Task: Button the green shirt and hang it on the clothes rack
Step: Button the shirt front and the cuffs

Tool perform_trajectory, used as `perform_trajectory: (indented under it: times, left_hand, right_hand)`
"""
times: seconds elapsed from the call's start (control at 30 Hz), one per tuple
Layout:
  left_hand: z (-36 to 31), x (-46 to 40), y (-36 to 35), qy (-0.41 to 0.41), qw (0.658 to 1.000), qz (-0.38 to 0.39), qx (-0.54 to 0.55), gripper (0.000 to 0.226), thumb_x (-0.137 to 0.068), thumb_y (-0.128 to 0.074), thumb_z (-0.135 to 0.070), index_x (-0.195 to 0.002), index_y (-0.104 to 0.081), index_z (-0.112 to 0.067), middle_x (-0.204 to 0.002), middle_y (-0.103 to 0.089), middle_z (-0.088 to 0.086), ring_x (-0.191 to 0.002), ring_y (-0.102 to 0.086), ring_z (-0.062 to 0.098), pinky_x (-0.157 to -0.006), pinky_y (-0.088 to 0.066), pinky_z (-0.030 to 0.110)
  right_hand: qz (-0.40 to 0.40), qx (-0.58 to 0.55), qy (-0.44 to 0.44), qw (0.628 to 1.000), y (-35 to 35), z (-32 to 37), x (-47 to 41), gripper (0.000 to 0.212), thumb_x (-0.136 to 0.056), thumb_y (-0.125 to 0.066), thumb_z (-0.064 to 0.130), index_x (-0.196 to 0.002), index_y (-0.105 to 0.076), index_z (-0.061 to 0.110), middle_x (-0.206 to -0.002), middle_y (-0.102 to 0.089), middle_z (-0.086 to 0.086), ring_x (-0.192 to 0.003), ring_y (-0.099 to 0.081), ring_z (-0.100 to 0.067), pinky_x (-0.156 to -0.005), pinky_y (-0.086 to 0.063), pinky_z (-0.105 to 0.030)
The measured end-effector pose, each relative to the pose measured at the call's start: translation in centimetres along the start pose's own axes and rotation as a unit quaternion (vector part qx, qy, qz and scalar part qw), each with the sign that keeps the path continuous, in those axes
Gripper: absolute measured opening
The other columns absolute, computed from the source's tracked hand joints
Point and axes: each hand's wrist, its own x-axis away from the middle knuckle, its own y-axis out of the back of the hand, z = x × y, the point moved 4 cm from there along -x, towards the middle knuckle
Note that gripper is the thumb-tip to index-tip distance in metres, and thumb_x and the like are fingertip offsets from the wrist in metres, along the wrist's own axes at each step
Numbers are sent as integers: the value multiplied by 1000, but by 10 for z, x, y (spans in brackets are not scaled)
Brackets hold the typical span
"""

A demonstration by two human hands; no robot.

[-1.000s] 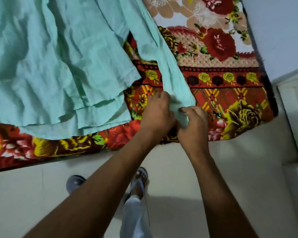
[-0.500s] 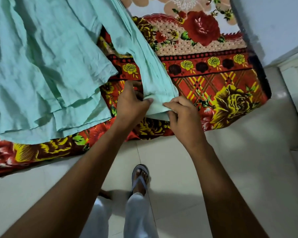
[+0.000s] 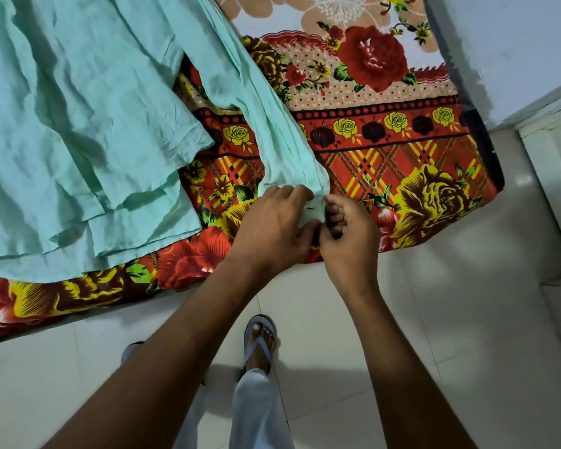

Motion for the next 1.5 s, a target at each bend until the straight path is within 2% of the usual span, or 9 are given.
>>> perform_trajectory:
  times: [0.1, 0.3, 0.43, 0.5, 0.77, 0.97, 1.13, 1.4, 1.5]
  left_hand:
    - [-1, -9, 2, 12, 1000, 24, 4, 44, -82, -58, -37, -117, -62, -11, -100, -66, 6, -99, -60, 28, -73, -55, 44]
    - [-1, -21, 5, 8, 997, 79, -10, 39, -77, -51, -31, -105, -67, -9, -95, -65, 8, -91, -61, 29, -67, -56, 43]
    - [20, -21, 7, 105, 988, 25, 114, 22, -87, -54, -14, -85, -74, -5, -74, -71, 10, -66, -64, 25, -57, -49, 33]
    - [28, -18, 10, 157, 973, 23, 169, 18, -88, -59, -9, -81, -74, -1, -67, -67, 14, -60, -60, 26, -53, -44, 35]
    - [35, -19, 10, 264, 903, 62, 334, 15, -93, -64, -9, -95, -77, -3, -85, -73, 25, -68, -61, 21, -60, -50, 30]
    - [37, -8, 4, 243, 902, 33, 354, 14, -96, -66, -15, -96, -78, -7, -79, -73, 8, -70, -63, 14, -66, -52, 33]
    - [36, -3, 5, 226, 897, 27, 379, 16, -98, -66, -16, -95, -77, -5, -82, -73, 10, -70, -65, 15, -67, -54, 35]
    - [33, -2, 3, 239, 893, 2, 382, 16, -98, -65, -16, -97, -77, -5, -83, -74, 6, -75, -66, 13, -67, -51, 29]
    - [32, 0, 4, 228, 893, 12, 388, 16, -99, -64, -15, -100, -77, -5, -86, -75, 9, -79, -69, 18, -70, -57, 38]
  right_hand:
    - [-9, -13, -16, 1000, 1, 0, 1, 40, -87, -69, -3, -123, -68, 15, -111, -72, 0, -100, -68, -11, -84, -60, -27]
    - [-21, -35, -24, 999, 3, 6, 2, 32, -90, -68, -3, -117, -72, 14, -106, -74, 2, -98, -69, -6, -83, -58, -18]
    - [-26, 58, 9, 998, -2, 8, 0, 21, -91, -72, 11, -112, -74, 10, -108, -65, -3, -102, -61, -14, -81, -56, -21]
    - [4, 117, 22, 993, -10, 9, 1, 28, -90, -75, 22, -115, -74, 9, -111, -60, -3, -109, -53, -18, -83, -50, -21]
    - [-25, 146, -66, 987, -16, 12, -6, 13, -87, -76, 21, -100, -76, 19, -111, -57, 0, -111, -44, -19, -88, -51, -41]
    - [-86, 160, 2, 983, -16, 31, 0, 6, -90, -73, 23, -95, -70, 23, -112, -58, 0, -109, -44, -17, -88, -46, -36]
    - [-60, 127, -10, 990, -23, 25, 3, 10, -92, -69, 15, -99, -69, 22, -109, -64, 1, -107, -49, -18, -86, -50, -45]
    - [-80, 87, 14, 993, -22, 29, 5, 8, -94, -67, 13, -101, -68, 16, -101, -71, 5, -100, -52, -15, -83, -51, -39]
    - [-84, 83, 14, 993, -23, 29, 5, 9, -93, -69, 13, -102, -69, 14, -102, -72, 2, -99, -51, -13, -82, -52, -38]
